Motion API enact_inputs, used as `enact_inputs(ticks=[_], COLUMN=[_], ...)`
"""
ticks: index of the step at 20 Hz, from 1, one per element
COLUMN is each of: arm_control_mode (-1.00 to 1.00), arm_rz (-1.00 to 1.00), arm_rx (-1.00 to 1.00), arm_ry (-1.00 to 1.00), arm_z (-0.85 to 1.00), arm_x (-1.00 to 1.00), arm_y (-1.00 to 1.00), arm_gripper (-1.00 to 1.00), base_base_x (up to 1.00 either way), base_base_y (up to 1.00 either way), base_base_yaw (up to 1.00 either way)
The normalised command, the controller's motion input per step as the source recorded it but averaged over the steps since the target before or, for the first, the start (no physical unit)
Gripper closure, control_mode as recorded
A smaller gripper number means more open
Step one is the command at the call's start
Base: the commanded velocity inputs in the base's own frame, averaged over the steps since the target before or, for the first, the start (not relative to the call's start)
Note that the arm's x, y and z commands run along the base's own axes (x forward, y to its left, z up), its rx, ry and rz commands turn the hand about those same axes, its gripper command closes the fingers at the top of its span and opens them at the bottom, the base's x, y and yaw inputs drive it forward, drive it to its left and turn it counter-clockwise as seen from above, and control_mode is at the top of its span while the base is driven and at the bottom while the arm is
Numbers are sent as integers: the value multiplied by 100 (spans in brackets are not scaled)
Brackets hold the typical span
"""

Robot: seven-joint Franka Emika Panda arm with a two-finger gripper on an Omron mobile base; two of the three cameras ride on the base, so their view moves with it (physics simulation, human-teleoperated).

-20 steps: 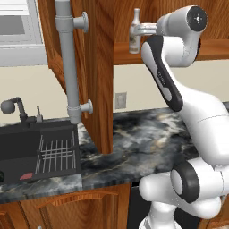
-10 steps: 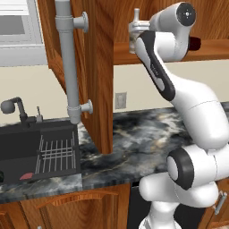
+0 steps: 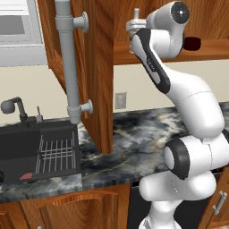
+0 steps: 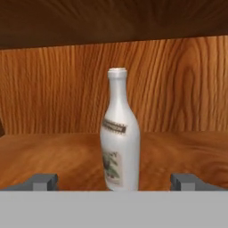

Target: Open the cabinet directly in front. Then move the liquor and the mug to the dining counter with the candle on it.

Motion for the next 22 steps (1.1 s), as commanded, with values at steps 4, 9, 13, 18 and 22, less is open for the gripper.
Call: enact_inputs(ticks=[4,9,13,18,22], arm_control_mode=[-100,-100,-100,-100,-100], arm_rz=[0,0,0,0,0], arm_rx=[0,0,0,0,0], arm_ry=[0,0,0,0,0], arm_z=[0,0,0,0,0], arm_x=[33,31,28,25,18], arm_y=[0,0,0,0,0], arm_gripper=[-100,-100,-100,-100,-100], base_base_x=[0,0,0,0,0], base_base_y=[0,0,0,0,0], base_base_yaw=[0,0,0,0,0])
